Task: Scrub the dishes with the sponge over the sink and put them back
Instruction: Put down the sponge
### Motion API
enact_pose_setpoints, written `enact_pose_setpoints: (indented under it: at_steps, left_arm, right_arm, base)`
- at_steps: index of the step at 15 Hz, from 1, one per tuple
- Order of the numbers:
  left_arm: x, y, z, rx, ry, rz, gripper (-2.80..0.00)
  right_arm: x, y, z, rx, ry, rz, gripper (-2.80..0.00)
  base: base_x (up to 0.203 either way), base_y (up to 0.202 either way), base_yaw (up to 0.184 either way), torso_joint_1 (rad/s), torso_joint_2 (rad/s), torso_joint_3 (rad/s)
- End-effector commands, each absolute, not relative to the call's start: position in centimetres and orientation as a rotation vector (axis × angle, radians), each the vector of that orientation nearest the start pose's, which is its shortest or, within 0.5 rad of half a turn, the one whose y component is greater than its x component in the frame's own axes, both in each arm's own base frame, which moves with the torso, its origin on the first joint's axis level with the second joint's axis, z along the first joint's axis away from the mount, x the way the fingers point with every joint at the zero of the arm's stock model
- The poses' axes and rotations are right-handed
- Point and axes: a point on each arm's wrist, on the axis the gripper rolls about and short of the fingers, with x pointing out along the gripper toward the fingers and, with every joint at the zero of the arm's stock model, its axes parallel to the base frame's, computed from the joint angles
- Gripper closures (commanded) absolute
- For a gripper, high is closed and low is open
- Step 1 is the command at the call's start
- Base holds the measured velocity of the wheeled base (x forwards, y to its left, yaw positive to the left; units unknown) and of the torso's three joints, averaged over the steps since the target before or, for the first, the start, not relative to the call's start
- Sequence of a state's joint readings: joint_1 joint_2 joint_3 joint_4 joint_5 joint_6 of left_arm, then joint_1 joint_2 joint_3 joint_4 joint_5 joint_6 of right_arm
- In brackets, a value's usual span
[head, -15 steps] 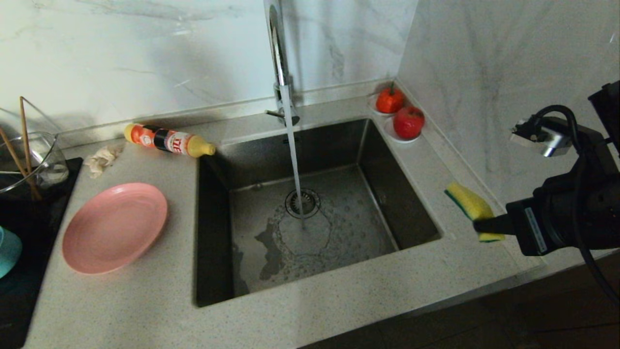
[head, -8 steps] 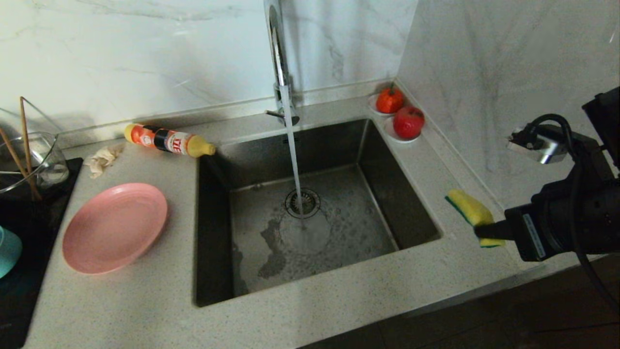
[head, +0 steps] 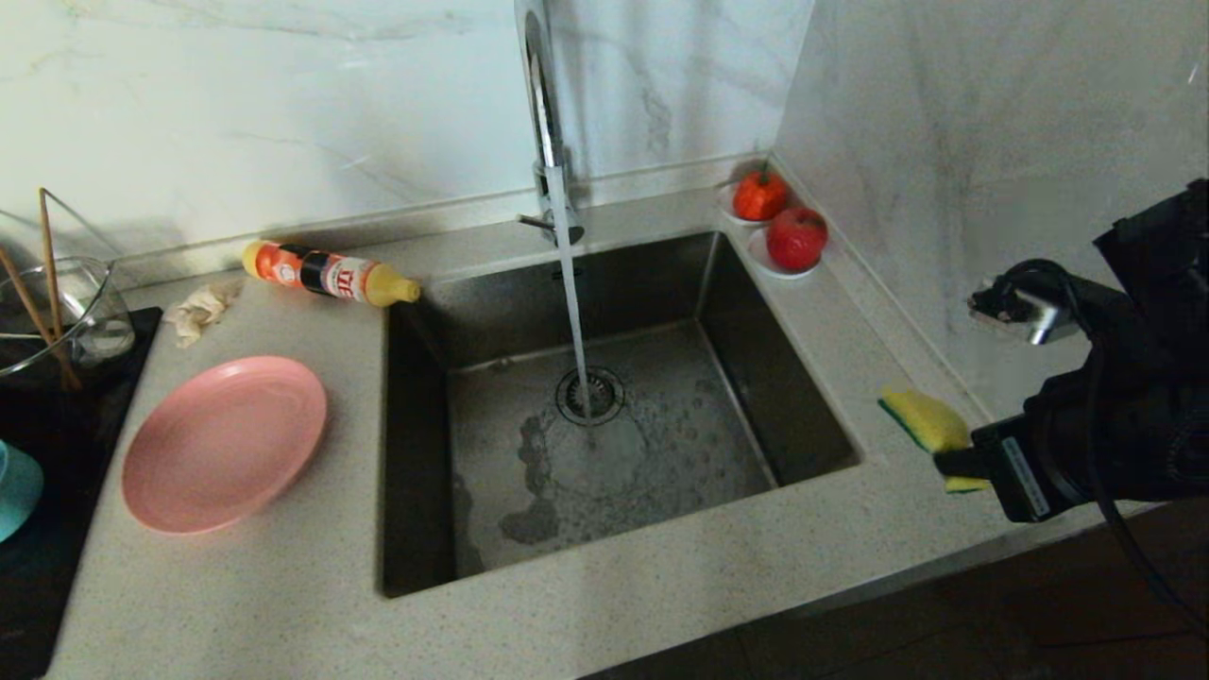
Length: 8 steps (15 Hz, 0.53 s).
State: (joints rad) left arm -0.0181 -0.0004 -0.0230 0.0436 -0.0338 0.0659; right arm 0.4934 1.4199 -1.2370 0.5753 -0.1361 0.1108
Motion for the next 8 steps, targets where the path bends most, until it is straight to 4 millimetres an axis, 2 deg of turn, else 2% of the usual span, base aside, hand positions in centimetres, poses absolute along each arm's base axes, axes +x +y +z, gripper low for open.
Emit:
enact_pose_setpoints:
  at_steps: [1,4,6,8]
  left_arm:
    - [-2.5,0.0,7.7,0.073,0.018,-0.054,0.0]
    - [-2.5,0.0,7.6,0.081,0.019,-0.055,0.0]
    - [-2.5,0.0,7.6,0.07,0.017,-0.054,0.0]
    - [-2.5,0.0,7.6,0.071,0.017,-0.053,0.0]
  right_arm:
    - [19.9,10.0,25.1,-0.225,0.795,0.23,0.0]
    - [20.4,10.1,23.2,-0.379,0.806,0.21,0.0]
    - [20.8,10.0,21.0,-0.465,0.826,0.185,0.0]
    - [21.5,10.0,19.9,-0.49,0.782,0.174,0.0]
  base:
    - [0.0,0.0,0.0,0.0,0.0,0.0]
    - [0.0,0.0,0.0,0.0,0.0,0.0]
    - [0.0,0.0,0.0,0.0,0.0,0.0]
    - [0.0,0.0,0.0,0.0,0.0,0.0]
